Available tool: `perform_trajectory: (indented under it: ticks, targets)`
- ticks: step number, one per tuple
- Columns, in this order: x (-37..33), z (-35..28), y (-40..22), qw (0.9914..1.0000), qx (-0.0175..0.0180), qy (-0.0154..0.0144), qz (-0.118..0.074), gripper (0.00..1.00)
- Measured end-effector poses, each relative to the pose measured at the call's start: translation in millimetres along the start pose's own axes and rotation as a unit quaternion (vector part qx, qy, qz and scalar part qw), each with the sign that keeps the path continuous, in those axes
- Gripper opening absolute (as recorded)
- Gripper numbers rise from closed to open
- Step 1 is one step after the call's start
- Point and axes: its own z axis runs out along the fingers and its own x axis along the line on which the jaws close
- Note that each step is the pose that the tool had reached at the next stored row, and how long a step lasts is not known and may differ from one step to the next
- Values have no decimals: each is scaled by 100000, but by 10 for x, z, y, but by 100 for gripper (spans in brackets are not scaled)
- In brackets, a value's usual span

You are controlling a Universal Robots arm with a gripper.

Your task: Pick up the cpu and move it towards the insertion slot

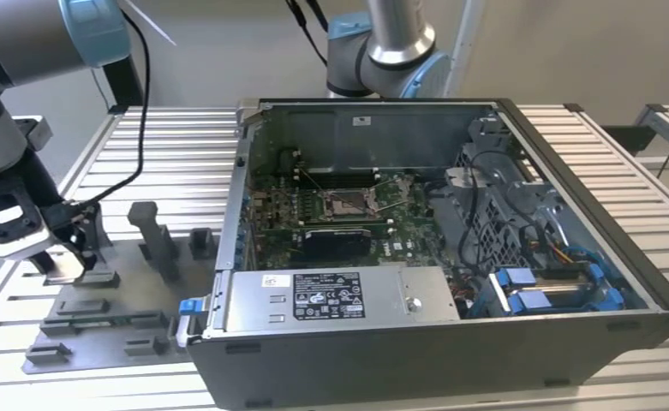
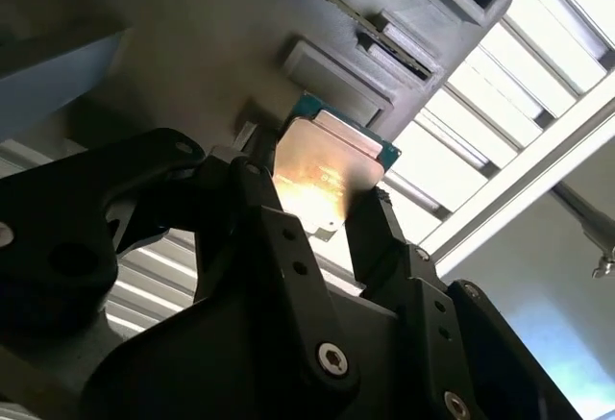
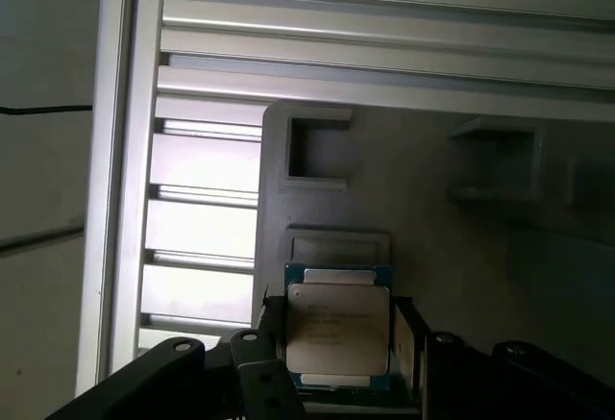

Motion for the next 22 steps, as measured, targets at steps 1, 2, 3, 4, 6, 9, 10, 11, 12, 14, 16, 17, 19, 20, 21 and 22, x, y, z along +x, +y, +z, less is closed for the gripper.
perform_trajectory:
  ticks: [1, 2, 3, 4, 6, 9, 10, 11, 12, 14, 16, 17, 19, 20, 21, 22]
  targets:
    - [0, -23, 1, 100000, -2, 24, 4, 0]
    - [1, -43, 2, 100000, 1, 51, 6, 0]
    - [1, -65, 3, 100000, -1, 73, 9, 0]
    - [1, -85, 3, 100000, -7, 85, 9, 0]
    - [1, -126, 4, 100000, -6, 114, 9, 0]
    - [2, -189, 7, 100000, -5, 134, 13, 0]
    - [2, -204, 7, 100000, -3, 135, 12, 0]
    - [2, -216, 8, 100000, -5, 134, 11, 0]
    - [2, -223, 8, 100000, -4, 135, 11, 0]
    - [2, -230, 8, 100000, -8, 129, 9, 0]
    - [2, -244, 8, 100000, -4, 135, 10, 0]
    - [2, -253, 9, 100000, -2, 137, 10, 0]
    - [2, -269, 9, 100000, -5, 134, 10, 0]
    - [2, -277, 9, 100000, -3, 137, 12, 0]
    - [2, -284, 10, 100000, -5, 133, 10, 0]
    - [2, -292, 10, 100000, -7, 132, 11, 0]
